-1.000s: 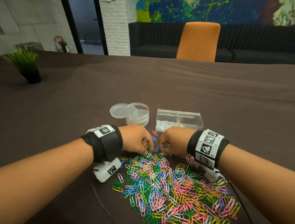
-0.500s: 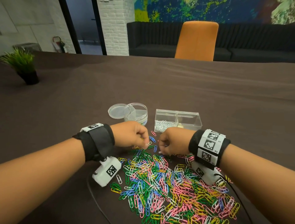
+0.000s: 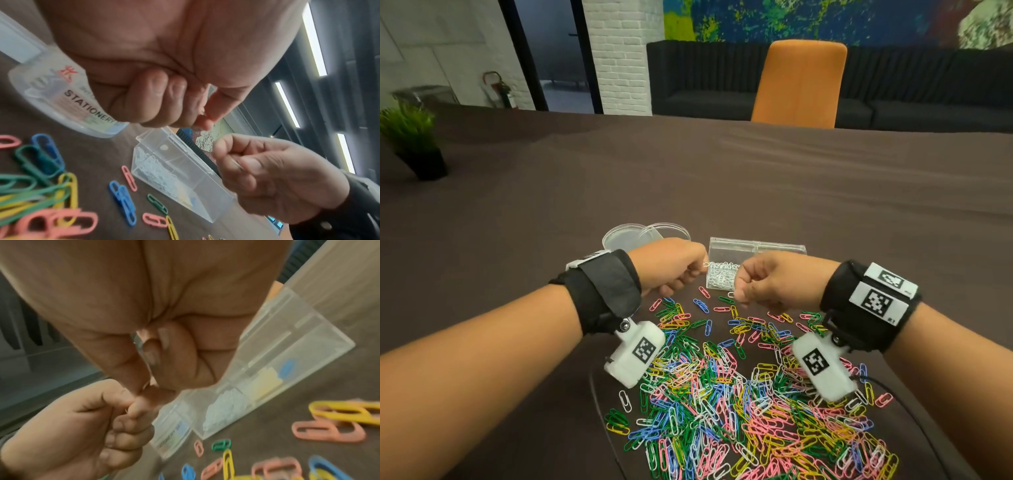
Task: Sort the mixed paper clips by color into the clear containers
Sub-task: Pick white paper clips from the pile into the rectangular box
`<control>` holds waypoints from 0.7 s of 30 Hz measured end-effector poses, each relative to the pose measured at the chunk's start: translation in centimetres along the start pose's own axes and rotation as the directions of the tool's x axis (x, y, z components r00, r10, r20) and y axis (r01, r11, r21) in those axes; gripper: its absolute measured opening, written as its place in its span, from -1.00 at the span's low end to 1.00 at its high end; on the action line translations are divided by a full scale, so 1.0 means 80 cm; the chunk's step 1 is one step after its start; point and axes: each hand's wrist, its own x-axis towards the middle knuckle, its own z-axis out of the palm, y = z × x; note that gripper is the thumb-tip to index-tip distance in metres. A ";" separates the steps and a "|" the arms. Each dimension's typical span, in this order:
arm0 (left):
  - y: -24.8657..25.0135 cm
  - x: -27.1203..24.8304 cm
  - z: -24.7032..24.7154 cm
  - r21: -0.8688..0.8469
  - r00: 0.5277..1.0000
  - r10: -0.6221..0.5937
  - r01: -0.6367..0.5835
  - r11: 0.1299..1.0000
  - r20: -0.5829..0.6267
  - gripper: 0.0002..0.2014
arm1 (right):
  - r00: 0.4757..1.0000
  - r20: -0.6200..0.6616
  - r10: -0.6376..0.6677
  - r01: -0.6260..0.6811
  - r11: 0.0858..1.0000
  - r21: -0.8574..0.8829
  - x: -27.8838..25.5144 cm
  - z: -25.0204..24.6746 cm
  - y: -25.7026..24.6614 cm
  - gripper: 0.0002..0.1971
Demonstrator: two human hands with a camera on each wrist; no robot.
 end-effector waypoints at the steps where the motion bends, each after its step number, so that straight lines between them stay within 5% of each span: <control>1: 0.003 0.003 0.002 0.035 1.000 0.006 -0.005 0.999 -0.022 -0.92 | 1.000 -0.012 -0.005 0.005 0.999 0.037 0.001 -0.002 0.001 -0.93; 4: 0.013 0.015 0.006 0.337 0.987 0.134 -0.096 0.936 -0.091 -0.87 | 0.977 -0.210 0.028 -0.017 0.998 0.058 0.015 -0.016 -0.006 -0.74; 6: 0.027 0.018 0.008 0.529 0.929 0.325 -0.189 0.827 -0.176 -0.81 | 0.930 -0.367 0.009 -0.005 1.000 0.013 0.030 -0.026 -0.017 -0.69; 9: 0.046 0.024 0.013 0.671 0.863 0.431 -0.158 0.725 -0.262 -0.79 | 0.863 -0.505 0.016 0.004 0.999 0.037 0.057 -0.036 -0.026 -0.67; 12: 0.059 0.036 0.020 0.740 0.919 0.339 -0.084 0.667 -0.201 -0.77 | 0.882 -0.465 0.077 -0.033 0.994 0.102 0.070 -0.040 -0.025 -0.69; 16: 0.070 0.050 0.029 0.710 0.953 0.260 -0.075 0.701 -0.155 -0.78 | 0.886 -0.454 0.096 -0.003 0.979 0.202 0.066 -0.049 -0.021 -0.74; 19: 0.071 0.056 0.034 0.677 0.949 0.289 -0.131 0.725 -0.126 -0.87 | 0.875 -0.480 0.063 0.007 0.990 0.143 0.052 -0.057 -0.014 -0.74; 21: 0.067 0.057 0.034 0.660 0.956 0.286 -0.170 0.732 -0.071 -0.82 | 0.869 -0.495 -0.011 -0.013 0.999 -0.044 0.032 -0.061 -0.012 -0.69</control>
